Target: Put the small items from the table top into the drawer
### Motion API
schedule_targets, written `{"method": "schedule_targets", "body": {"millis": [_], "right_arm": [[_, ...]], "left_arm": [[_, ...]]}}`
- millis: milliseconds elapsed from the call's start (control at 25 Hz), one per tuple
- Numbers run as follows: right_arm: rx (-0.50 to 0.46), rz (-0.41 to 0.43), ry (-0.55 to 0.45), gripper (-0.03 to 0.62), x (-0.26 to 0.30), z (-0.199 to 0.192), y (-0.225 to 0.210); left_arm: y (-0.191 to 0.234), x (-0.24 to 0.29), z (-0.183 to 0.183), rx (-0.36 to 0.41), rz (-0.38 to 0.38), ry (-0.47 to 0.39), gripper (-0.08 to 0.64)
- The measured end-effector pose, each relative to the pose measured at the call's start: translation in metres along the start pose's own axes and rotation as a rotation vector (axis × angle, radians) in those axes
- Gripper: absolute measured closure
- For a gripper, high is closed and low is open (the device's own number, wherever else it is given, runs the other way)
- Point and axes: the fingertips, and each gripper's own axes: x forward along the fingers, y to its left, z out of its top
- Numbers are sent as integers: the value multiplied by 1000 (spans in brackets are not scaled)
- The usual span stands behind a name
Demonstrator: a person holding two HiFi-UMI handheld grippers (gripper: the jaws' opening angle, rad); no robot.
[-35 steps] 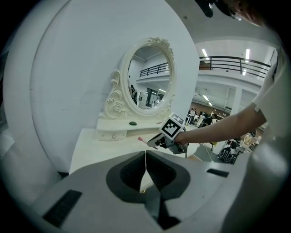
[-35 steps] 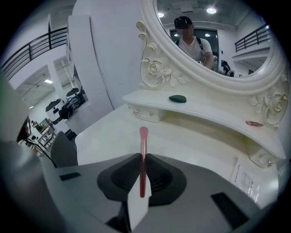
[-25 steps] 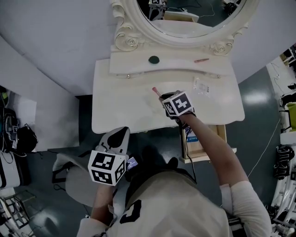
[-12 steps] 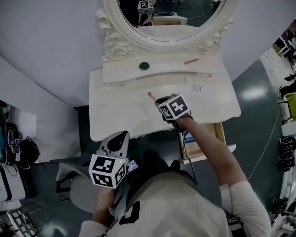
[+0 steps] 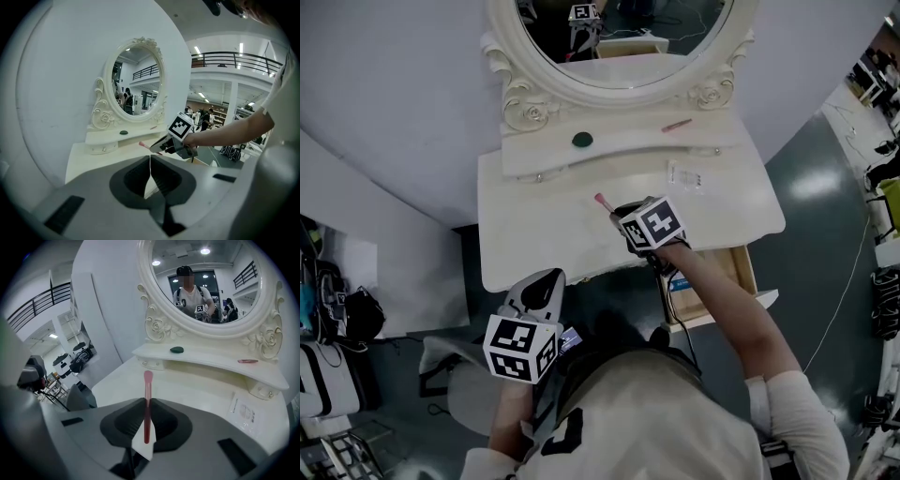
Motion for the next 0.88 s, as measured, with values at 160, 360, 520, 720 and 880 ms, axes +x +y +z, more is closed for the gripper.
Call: {"method": "schedule_targets", "body": {"millis": [160, 360, 520, 720, 880], "right_arm": [[-35, -1, -4, 532, -9, -5, 3], [-52, 27, -16, 532, -20, -10, 9], [-74, 58, -20, 532, -34, -10, 14], [-92, 86, -42, 532, -54, -8, 14], [-151, 114, -47, 532, -72, -11, 18]], "left_arm": [[-10, 2, 1, 10, 1, 5, 502], [-23, 3, 3, 19, 9, 8, 503], [-38, 2, 3, 19, 11, 14, 503], [-56, 3, 9, 32, 23, 14, 503], [-74, 5, 17, 50, 27, 5, 502]]}}
